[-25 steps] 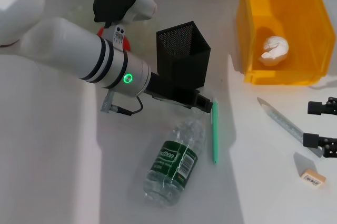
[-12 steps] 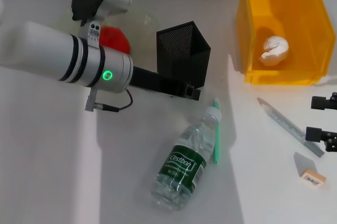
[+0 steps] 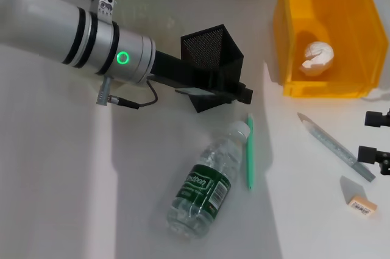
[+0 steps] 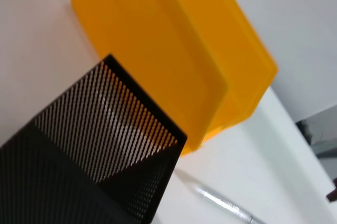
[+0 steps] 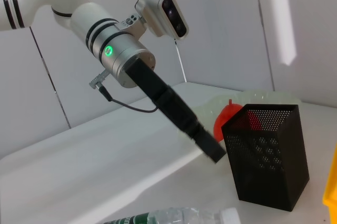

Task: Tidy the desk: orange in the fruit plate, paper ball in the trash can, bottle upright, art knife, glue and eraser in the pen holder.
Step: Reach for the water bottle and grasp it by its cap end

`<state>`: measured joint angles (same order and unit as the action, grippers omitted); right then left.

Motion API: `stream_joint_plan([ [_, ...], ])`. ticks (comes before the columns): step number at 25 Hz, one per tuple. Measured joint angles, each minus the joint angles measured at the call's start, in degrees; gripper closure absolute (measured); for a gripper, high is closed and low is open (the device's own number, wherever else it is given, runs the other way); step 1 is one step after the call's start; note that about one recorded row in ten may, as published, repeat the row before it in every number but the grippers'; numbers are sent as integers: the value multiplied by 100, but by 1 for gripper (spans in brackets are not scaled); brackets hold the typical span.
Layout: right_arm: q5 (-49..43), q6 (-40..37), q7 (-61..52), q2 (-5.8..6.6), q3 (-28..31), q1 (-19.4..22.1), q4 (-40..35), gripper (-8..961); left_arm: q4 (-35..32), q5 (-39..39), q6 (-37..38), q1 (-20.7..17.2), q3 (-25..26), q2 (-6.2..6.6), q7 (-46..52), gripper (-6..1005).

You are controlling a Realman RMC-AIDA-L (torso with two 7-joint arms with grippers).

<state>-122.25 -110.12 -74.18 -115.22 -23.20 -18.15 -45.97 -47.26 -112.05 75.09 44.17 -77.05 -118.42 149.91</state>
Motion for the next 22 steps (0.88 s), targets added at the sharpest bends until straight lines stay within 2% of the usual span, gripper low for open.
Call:
stream_joint_plan([
  [2, 1, 0, 0, 0, 45, 7, 0, 152, 27, -372, 105, 246, -55, -21, 224, 694],
  [7, 3, 7, 28, 0, 80, 36, 3, 152, -13, -937, 257, 566, -141, -66, 556, 428],
  [13, 6, 45, 145, 19, 85, 49, 204, 152, -31, -1141, 117, 654, -283, -75, 608, 249],
  [22, 9, 80, 150, 35, 88, 37, 259, 152, -37, -1645, -407, 657, -810, -77, 1037, 258],
])
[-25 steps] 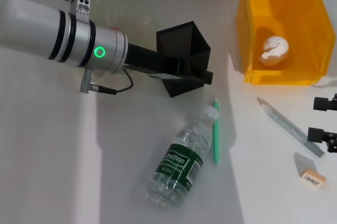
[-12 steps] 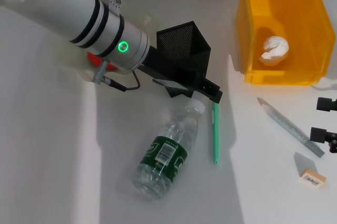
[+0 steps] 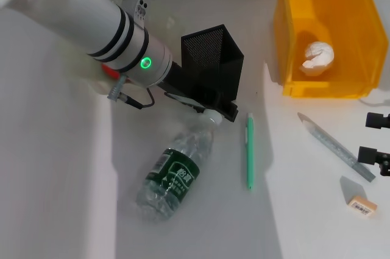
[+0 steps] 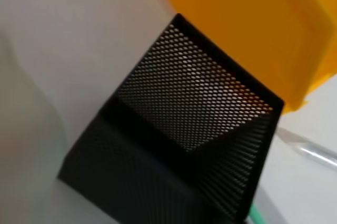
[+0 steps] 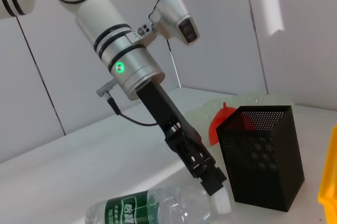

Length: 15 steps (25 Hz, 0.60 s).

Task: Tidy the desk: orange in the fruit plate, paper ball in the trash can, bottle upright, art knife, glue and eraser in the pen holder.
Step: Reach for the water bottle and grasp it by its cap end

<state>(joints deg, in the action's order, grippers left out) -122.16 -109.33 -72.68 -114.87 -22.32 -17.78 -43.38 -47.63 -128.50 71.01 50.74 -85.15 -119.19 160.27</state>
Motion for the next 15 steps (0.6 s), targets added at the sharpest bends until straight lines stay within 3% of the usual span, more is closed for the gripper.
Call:
stream_joint_plan([
  [15, 0, 83, 83, -15, -1, 11, 32, 152, -10, -101, -215, -89, -96, 1, 88, 261],
])
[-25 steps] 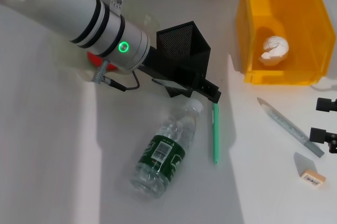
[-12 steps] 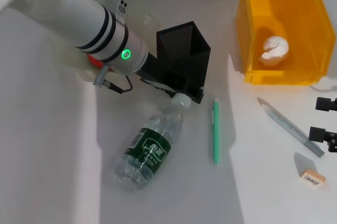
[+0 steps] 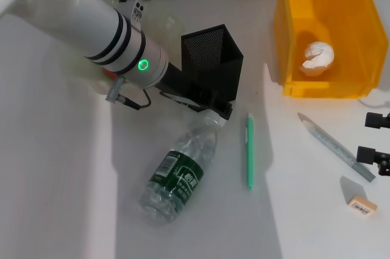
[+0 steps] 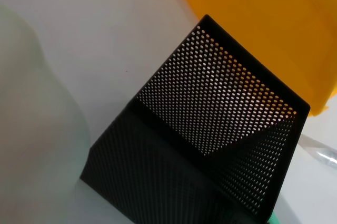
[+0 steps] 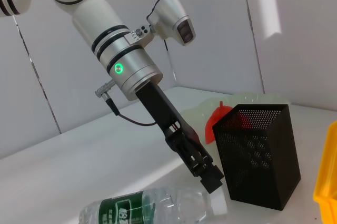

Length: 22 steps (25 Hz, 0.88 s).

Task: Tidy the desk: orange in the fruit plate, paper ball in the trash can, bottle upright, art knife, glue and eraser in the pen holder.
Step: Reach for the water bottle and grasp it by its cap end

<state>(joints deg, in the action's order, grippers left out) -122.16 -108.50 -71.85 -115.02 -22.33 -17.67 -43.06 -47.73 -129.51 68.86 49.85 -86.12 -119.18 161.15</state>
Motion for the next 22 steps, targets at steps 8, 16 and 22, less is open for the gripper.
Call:
stream_joint_plan([
  [8, -1, 7, 5, -14, 0, -3, 0, 153, 21, -3, -38, -5, -231, 0, 70, 260],
  [16, -5, 63, 12, -20, 0, -19, 4, 153, 2, 46, -68, -22, -297, 0, 74, 260],
  [22, -5, 66, 17, -20, 0, -34, 13, 153, 10, 135, -183, -21, -458, 0, 79, 261],
])
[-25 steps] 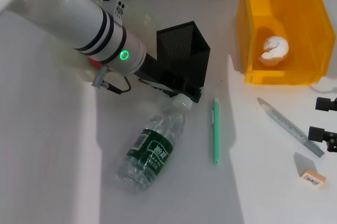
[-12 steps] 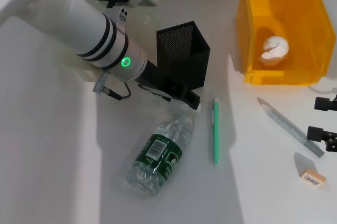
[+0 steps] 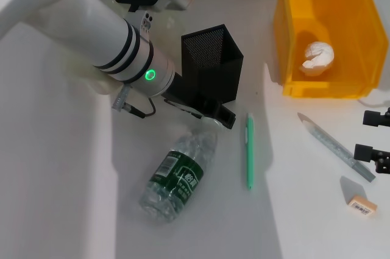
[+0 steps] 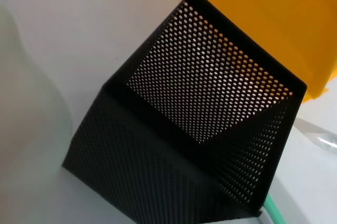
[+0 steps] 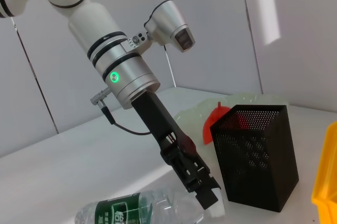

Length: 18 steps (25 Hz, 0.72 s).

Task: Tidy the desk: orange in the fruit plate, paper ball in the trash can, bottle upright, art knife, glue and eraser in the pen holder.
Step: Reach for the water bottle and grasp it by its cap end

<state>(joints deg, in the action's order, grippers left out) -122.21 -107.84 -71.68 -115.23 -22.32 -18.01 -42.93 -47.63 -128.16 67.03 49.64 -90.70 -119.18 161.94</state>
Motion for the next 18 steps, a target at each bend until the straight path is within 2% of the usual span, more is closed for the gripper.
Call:
stream_joint_plan([
  [8, 0, 1, 40, -4, 0, -18, 104, 153, 57, 60, -188, -18, -298, 0, 11, 261],
  [18, 4, 0, 50, 5, 0, -19, 110, 153, 47, 71, -342, -83, -541, 0, -111, 450],
])
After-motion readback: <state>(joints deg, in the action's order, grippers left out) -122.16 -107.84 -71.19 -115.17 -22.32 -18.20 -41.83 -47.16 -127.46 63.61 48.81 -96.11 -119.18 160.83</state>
